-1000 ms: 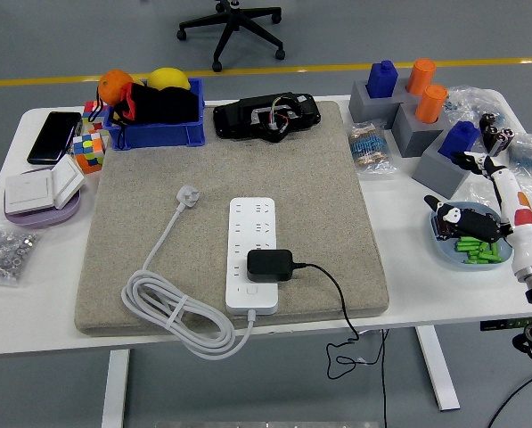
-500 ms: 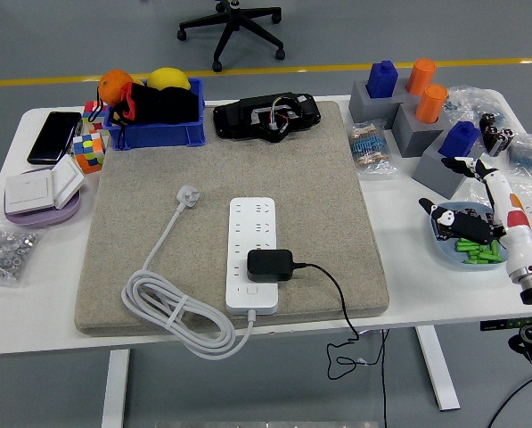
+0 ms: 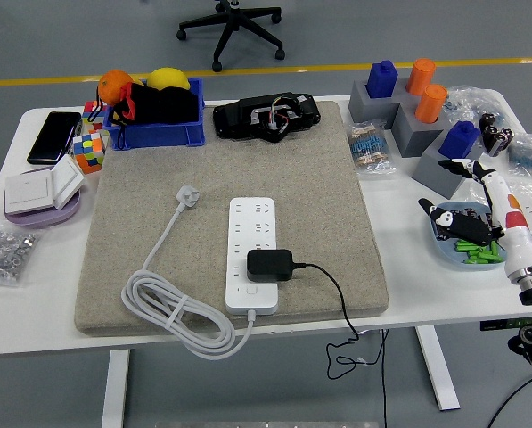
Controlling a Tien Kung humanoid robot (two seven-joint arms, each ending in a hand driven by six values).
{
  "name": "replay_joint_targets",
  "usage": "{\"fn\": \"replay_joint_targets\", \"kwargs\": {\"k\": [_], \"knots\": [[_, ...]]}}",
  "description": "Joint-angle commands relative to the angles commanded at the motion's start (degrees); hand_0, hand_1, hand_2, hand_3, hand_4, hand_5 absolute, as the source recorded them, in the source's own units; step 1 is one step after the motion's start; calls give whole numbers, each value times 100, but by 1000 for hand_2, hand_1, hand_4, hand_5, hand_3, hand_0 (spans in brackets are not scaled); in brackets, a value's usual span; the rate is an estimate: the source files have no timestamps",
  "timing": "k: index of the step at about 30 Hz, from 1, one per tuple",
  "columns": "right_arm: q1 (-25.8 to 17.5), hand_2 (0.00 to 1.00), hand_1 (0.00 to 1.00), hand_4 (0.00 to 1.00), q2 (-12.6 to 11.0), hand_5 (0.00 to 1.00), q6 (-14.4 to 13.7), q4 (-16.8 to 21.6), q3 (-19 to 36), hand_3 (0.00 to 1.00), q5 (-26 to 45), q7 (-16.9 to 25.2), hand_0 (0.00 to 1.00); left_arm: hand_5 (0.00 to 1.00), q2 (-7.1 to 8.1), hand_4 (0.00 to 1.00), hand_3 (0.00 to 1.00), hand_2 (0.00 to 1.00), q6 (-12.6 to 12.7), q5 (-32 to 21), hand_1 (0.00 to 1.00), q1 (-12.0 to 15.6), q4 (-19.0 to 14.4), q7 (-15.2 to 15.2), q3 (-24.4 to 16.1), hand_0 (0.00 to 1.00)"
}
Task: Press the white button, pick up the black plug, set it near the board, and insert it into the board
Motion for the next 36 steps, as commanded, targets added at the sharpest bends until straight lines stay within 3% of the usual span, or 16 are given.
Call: {"fn": "replay_joint_targets", "kwargs": {"k": [5, 27, 36], "knots": [[-9, 712, 734, 871, -22, 267, -38, -17, 1, 678, 53, 270, 788, 262, -2, 594, 577, 511, -9, 30, 496, 28, 0, 13, -15, 466], [-83, 728, 748, 866, 30, 264, 136, 10, 117, 672, -105, -63, 797, 263, 45, 593, 579, 511, -30, 113, 496, 113, 0, 18, -6, 467], [-103, 712, 739, 846, 35, 242, 12, 5, 163, 647, -32, 220, 778, 261, 57, 593, 579, 512, -35, 159, 496, 136, 0, 18, -11, 467]]}}
